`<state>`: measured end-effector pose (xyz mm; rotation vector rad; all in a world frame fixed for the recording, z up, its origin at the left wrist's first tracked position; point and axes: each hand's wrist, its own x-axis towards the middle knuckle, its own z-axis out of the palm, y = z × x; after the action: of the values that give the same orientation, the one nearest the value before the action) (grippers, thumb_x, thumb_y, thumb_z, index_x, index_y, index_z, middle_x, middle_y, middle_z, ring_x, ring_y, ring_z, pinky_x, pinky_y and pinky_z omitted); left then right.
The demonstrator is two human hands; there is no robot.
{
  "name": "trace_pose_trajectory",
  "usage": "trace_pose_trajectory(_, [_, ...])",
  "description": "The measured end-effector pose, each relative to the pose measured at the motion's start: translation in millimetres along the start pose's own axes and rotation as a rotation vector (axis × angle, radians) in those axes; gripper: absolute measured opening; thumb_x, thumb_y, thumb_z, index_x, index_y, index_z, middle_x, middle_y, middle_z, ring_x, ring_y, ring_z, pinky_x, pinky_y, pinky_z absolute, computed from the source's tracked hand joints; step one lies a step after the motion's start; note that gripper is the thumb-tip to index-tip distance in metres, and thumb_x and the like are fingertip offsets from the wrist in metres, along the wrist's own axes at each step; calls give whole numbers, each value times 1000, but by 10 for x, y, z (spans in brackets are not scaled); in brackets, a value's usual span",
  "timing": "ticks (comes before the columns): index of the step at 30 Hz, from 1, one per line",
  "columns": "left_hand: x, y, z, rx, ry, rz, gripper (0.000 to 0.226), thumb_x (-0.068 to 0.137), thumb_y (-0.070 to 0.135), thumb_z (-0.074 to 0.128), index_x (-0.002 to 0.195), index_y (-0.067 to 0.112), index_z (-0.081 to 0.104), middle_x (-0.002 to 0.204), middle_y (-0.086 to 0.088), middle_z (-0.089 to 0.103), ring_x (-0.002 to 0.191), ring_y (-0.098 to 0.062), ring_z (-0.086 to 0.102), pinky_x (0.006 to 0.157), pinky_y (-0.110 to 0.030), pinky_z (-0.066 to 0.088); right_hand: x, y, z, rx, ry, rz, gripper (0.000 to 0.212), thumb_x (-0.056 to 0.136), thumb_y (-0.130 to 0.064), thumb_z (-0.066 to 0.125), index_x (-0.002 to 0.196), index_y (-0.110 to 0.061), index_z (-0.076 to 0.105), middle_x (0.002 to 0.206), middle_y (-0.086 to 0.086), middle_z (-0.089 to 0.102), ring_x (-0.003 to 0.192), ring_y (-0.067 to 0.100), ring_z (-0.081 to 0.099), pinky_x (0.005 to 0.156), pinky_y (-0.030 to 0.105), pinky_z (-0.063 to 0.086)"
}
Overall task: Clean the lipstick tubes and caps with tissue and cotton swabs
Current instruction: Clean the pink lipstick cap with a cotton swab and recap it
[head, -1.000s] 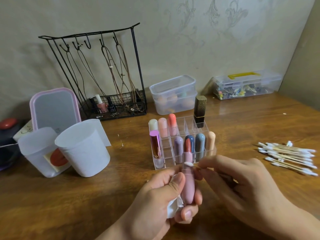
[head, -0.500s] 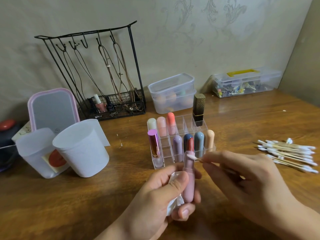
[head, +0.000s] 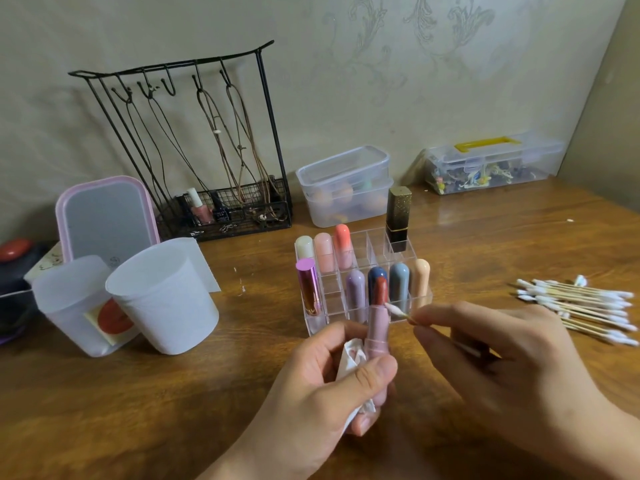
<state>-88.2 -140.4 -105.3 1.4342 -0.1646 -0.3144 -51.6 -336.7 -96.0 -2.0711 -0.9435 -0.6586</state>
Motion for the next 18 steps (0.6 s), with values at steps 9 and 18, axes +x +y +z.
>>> trace_pose_trajectory(9, [-13,20,-3,45,10,13,34,72,40,73,97,20,62,65,-4,53,52,-12,46,50,-24,42,-6,-23,-5,26,9,-4,11,87,-29,64,87,-21,72,62,-36,36,47,-7,36,47,8,30])
trace_pose_trajectory(18, [-33,35,31,103,41,-12,33,65,42,74,91,26,62,63,3,56,54,-7,53,50,-23,43,-38,0,-1,16,24,-33,13,87,-28,67,89,-18,76,62,-16,61,45,1,48,43,19,41])
